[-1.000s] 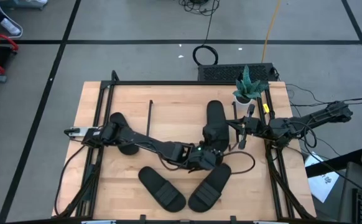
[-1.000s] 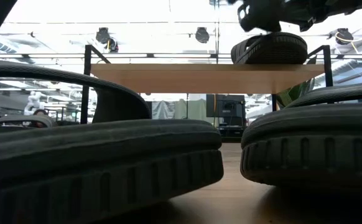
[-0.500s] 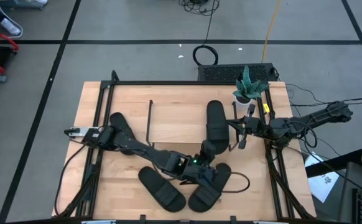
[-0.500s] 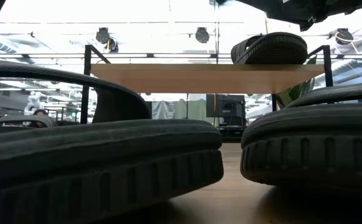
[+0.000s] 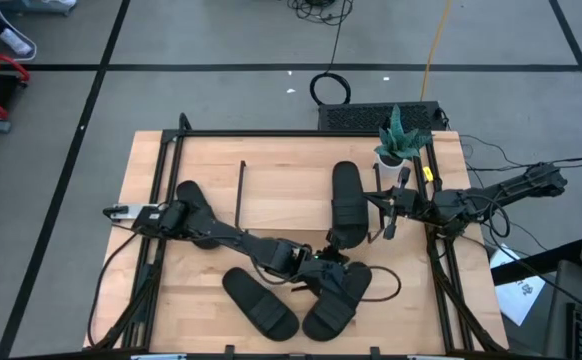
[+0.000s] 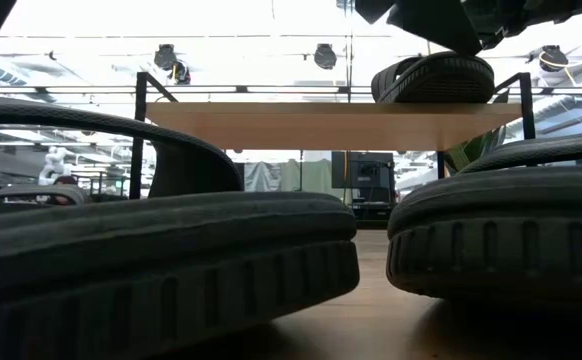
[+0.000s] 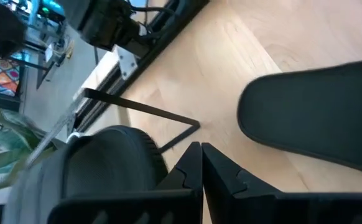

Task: Pick and place slides into the shelf
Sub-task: Adjust the black slide on the shelf, then adjust the shelf on the table

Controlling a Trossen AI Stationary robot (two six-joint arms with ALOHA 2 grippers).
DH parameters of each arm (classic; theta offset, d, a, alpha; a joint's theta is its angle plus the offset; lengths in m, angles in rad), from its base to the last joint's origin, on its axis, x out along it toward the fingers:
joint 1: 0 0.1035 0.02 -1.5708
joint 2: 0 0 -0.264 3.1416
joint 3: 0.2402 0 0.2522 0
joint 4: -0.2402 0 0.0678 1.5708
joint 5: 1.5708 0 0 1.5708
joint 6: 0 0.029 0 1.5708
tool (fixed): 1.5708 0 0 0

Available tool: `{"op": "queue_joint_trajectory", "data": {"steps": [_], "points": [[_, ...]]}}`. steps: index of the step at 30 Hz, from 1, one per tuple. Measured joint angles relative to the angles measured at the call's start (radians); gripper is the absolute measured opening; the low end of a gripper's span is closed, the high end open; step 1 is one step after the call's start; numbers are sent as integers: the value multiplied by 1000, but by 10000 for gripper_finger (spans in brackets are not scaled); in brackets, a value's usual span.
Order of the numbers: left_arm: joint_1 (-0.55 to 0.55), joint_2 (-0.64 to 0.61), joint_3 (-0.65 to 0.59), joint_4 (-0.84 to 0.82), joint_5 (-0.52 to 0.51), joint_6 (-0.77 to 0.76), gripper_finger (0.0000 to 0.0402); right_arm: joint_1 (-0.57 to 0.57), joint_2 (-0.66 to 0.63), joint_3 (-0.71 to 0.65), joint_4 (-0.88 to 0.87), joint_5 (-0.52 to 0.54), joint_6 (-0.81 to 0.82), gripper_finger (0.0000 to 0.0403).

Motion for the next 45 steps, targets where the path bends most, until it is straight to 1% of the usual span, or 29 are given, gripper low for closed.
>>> {"op": "queue_joint_trajectory", "data": {"steps": [20,24,27,30,31,33,36,38,40,42,45], "points": [[41,-1,-1,-10,-1,-14,0,0,0,0,0,0,-15,0],[23,-1,-1,-15,-6,22,0,0,0,0,0,0,-15,0],[-10,-18,9,-64,-13,65,0,0,0,0,0,0,-14,0],[-43,-78,11,-138,-31,82,0,0,0,0,-4,-6,-18,0],[-51,-102,13,-147,-34,78,0,0,-1,0,-8,-23,-22,0],[-67,-159,14,-205,-56,44,0,0,-5,0,-23,-68,-35,0],[-97,-246,14,-290,-144,-41,0,0,-12,1,-32,-111,-33,0],[-123,-307,14,-409,-214,-121,0,0,-16,1,-20,-129,-31,0],[-144,-366,2,-523,-277,-233,0,0,-21,1,-24,-130,-32,0],[-163,-435,-49,-614,-345,-345,0,0,-24,1,-23,-130,-36,0],[-188,-557,-202,-626,-418,-464,0,0,-30,1,-23,-131,-48,0]]}}
